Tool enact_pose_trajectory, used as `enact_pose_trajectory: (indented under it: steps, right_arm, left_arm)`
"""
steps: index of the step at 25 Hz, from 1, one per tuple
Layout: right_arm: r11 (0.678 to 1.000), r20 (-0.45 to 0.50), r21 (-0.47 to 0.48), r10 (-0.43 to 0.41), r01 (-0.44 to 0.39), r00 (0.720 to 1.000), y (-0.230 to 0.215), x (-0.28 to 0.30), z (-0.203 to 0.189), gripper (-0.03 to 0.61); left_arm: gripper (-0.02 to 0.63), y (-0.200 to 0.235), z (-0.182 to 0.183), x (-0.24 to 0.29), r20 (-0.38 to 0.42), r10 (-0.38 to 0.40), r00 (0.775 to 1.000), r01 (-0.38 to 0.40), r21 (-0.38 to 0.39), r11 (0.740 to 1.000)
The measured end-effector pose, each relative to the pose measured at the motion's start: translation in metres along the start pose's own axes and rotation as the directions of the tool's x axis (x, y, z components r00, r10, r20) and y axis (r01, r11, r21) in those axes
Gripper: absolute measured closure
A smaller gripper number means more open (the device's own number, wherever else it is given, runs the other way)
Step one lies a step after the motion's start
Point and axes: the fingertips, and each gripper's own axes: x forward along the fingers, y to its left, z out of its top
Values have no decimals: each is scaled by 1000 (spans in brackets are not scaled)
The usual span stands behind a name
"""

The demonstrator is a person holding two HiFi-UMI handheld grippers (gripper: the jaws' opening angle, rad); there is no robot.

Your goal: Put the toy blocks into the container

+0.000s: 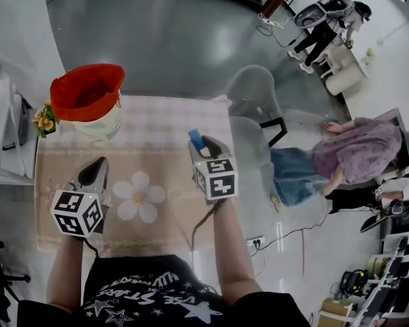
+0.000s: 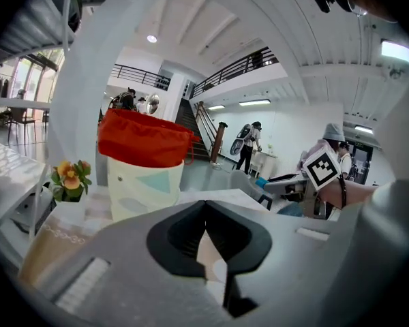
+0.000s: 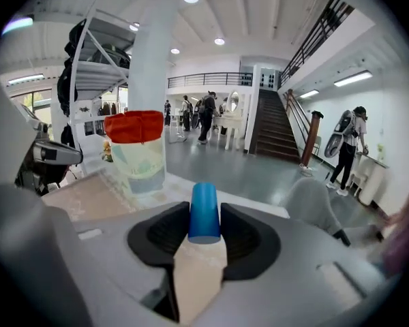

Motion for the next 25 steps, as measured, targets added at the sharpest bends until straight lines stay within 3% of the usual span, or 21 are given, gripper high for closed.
enact_pose_trajectory:
  steps: [6,13,25]
  right_arm:
    - [997,119,-37,65,-61,991,40,1,67,433]
    - [983,214,-101,174,-155,961,101,16,139,433]
    - [918,251,-276,355,-284,901,206,59,227,433]
  left_arm:
    - [604,33,29,-27,78,62,995,-61,-12,998]
    - [604,77,49,-59,132,145,981,-142,-33,989]
    - [604,135,60,-86,178,235,955,-224,-81,971]
